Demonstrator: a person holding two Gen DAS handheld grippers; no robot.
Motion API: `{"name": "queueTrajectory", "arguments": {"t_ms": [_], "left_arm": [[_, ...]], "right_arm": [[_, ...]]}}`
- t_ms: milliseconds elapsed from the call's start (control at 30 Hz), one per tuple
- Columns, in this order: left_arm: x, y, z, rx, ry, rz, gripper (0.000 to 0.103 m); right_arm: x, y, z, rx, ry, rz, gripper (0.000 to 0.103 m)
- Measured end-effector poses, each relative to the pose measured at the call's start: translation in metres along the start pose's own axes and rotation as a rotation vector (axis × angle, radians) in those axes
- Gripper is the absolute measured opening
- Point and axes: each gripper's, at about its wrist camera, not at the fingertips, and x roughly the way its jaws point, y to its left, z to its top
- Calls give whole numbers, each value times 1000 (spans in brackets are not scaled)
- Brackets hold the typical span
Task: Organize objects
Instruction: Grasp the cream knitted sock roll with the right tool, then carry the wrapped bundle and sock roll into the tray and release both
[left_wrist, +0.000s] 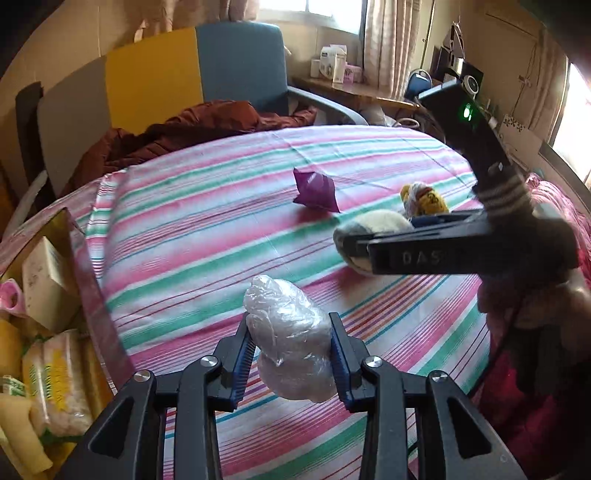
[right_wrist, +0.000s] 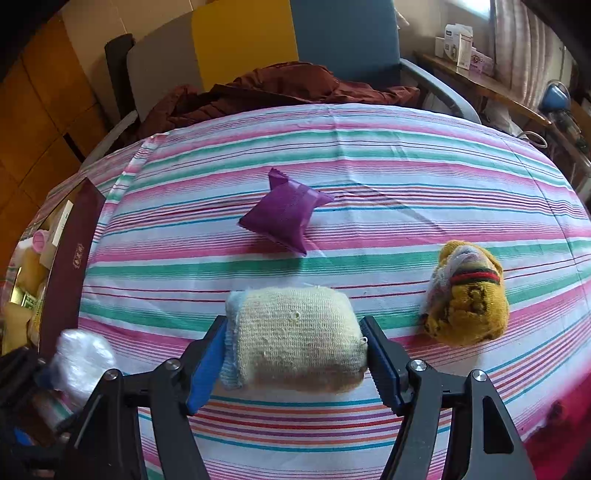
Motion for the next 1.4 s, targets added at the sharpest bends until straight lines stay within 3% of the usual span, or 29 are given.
{"name": "queueTrajectory", "arguments": {"t_ms": [900,1167,1400], "left_arm": [[-53,45,-12,-111,-70,61,37],[-79,83,-23,-202,-105,75,37],[-122,151,-42,-361,-162,143,37]], "right_arm": [[-2,45,-16,-123,27,119,71],[-1,47,-18,-99,43,143,71],[-23,69,-18,-112,13,165,71]]}}
